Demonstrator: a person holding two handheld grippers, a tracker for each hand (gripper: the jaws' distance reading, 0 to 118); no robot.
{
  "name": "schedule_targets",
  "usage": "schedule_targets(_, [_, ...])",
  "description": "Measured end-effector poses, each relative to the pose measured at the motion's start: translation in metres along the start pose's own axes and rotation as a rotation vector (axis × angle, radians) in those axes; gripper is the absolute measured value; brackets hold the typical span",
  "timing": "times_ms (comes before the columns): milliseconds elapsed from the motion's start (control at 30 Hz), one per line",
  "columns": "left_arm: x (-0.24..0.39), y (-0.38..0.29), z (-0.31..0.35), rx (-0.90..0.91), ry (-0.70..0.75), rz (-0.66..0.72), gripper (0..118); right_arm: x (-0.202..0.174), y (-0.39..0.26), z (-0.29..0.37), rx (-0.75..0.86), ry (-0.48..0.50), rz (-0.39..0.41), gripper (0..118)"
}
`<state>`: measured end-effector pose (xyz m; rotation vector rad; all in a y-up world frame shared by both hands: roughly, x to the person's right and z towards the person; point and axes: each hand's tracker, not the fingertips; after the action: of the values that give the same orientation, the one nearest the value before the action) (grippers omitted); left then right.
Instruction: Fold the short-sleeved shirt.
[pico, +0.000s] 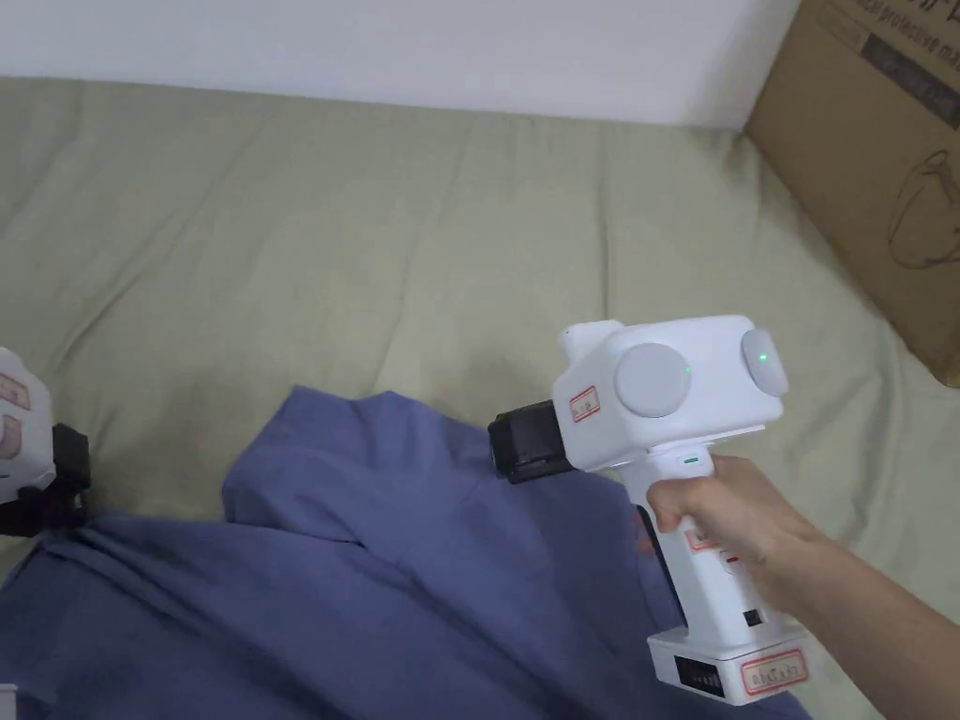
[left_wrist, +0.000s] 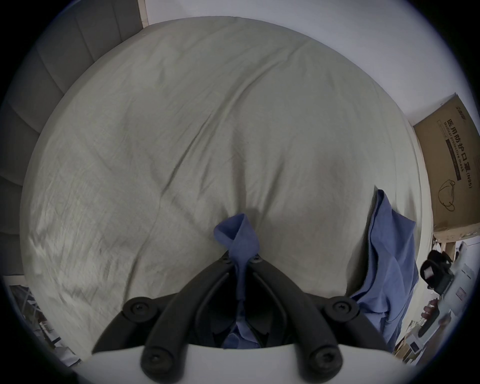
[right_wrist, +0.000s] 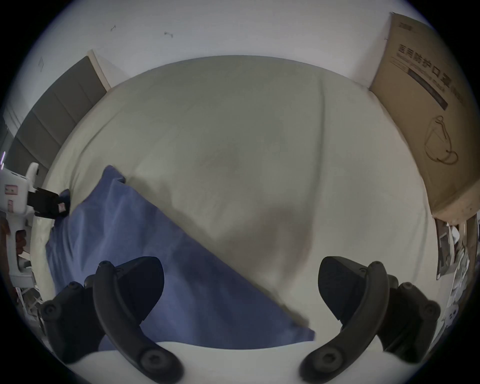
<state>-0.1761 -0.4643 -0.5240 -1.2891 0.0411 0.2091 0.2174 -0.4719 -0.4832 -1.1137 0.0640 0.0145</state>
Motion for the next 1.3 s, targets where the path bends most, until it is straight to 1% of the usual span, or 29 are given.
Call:
schedule_targets(67, [0.000,0.000,0.000,0.000,-0.002,-0.001,3,-0.009,-0.001,-0.011,-0.006,0.010,-0.001,118])
schedule_targets(133, [-0.001,0.001,-0.001,-0.001,-0.003,-0.001,4,-0.019,-0.006,-0.017,-0.007,0.055,-0.017,118])
schedule_targets(167, [-0.001,0.001,-0.001,-0.001,-0.004,-0.002,4,-0.025,-0.009,-0.020,-0.006,0.053,-0.002,117])
schedule_targets(200, [-0.001,0.001,-0.001,0.000,-0.004,-0.004,4,-0.033,-0.012,-0.023,-0.003,-0.012,0.047,117])
schedule_targets(233, [-0.001,0.001,-0.001,0.002,-0.005,-0.005,4,-0.038,-0.014,-0.024,0.008,-0.054,0.084,117])
schedule_targets(267, [-0.002,0.000,-0.002,0.004,-0.005,-0.005,4,-0.039,-0.014,-0.022,0.012,-0.047,0.078,117])
schedule_targets(300, [-0.003,0.000,-0.001,0.007,-0.006,-0.006,4,-0.038,-0.012,-0.020,-0.001,-0.040,0.050,114])
schedule_targets(333, [-0.003,-0.001,-0.001,0.010,-0.008,-0.006,4,-0.036,-0.011,-0.016,-0.013,-0.022,0.032,107])
schedule_targets(367, [-0.003,-0.001,0.000,0.013,-0.009,-0.005,4,-0.036,-0.013,-0.011,-0.004,-0.007,0.029,96])
schedule_targets(400, [-0.003,-0.003,0.000,0.018,-0.010,-0.002,4,-0.037,-0.016,-0.003,0.033,-0.020,0.040,68])
schedule_targets(433, [-0.003,-0.004,0.001,0.023,-0.010,-0.003,4,-0.036,-0.017,0.004,0.061,-0.028,0.049,28])
schedule_targets(467, [-0.003,-0.006,0.002,0.031,-0.009,-0.005,4,-0.034,-0.019,0.010,0.088,-0.061,0.050,2])
schedule_targets(500, [-0.002,-0.008,0.004,0.043,-0.007,-0.007,4,-0.030,-0.020,0.014,0.115,-0.055,0.014,2])
schedule_targets(533, [-0.002,-0.010,0.006,0.057,-0.006,-0.007,4,-0.025,-0.019,0.017,0.091,-0.011,0.006,2])
schedule_targets(567, [-0.002,-0.014,0.009,0.077,-0.009,-0.005,4,-0.019,-0.020,0.022,0.090,0.037,-0.032,2])
schedule_targets(633, [-0.007,-0.019,0.019,0.104,-0.041,0.024,4,-0.009,-0.021,0.039,0.138,0.041,-0.100,2])
schedule_targets(667, [-0.013,-0.022,0.025,0.108,-0.088,0.078,4,-0.002,-0.021,0.053,0.186,0.045,-0.132,2])
schedule_targets(733, [-0.026,-0.027,0.039,0.109,-0.189,0.160,4,0.013,-0.021,0.085,0.264,0.036,-0.162,2])
schedule_targets(767, [-0.030,-0.029,0.047,0.124,-0.210,0.170,4,0.019,-0.018,0.100,0.303,0.030,-0.158,2])
schedule_targets(833, [-0.035,-0.032,0.069,0.188,-0.207,0.152,4,0.030,-0.015,0.137,0.403,-0.027,-0.163,2])
schedule_targets(867, [-0.037,-0.032,0.080,0.219,-0.201,0.147,4,0.037,-0.010,0.151,0.427,-0.043,-0.175,2])
schedule_targets(1000, [-0.041,-0.024,0.127,0.293,-0.293,0.217,4,0.066,0.016,0.208,0.532,-0.049,-0.292,2])
schedule_targets(1033, [-0.040,-0.019,0.140,0.326,-0.293,0.207,4,0.071,0.023,0.221,0.559,-0.069,-0.292,2])
schedule_targets(1133, [-0.034,-0.003,0.172,0.408,-0.227,0.159,4,0.079,0.045,0.256,0.631,-0.116,-0.285,2])
schedule_targets(1300, [-0.027,0.035,0.222,0.499,-0.243,0.163,4,0.087,0.102,0.308,0.748,-0.132,-0.314,2])
